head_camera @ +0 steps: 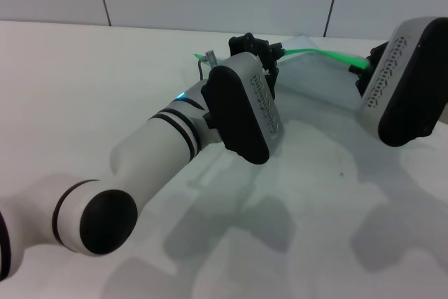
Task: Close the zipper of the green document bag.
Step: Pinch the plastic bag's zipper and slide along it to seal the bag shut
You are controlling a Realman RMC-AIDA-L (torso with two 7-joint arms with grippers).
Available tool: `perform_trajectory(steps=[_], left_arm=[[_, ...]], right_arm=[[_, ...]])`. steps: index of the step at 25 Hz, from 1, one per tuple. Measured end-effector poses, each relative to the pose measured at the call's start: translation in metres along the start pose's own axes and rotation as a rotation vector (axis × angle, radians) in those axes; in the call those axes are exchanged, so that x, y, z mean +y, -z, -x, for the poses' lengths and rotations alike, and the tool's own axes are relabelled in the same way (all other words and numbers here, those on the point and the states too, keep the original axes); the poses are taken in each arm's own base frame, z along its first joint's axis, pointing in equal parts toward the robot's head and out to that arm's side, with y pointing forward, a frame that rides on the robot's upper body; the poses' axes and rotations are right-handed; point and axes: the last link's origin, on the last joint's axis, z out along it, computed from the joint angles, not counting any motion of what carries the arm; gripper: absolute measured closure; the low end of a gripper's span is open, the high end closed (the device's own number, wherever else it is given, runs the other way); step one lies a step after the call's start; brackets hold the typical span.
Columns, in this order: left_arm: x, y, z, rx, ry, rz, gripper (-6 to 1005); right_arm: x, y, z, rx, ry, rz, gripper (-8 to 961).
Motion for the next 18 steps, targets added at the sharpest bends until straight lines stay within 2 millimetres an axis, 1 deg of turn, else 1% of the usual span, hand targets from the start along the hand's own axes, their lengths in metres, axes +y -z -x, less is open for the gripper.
perform_trajectory(steps=[11,18], left_arm=[[0.0015,0.0014,0.0073,-0.026,0.018,0.004,960],[0.0007,0.0012,0.0064,-0.024,0.018,0.001,958]], right_arm=[[-0.0051,0.0051,-0.0029,0.0,-0.012,-0.022,909],[-0.0057,0.0064,-0.0022,-0.003,-0.009,-0.025,910]])
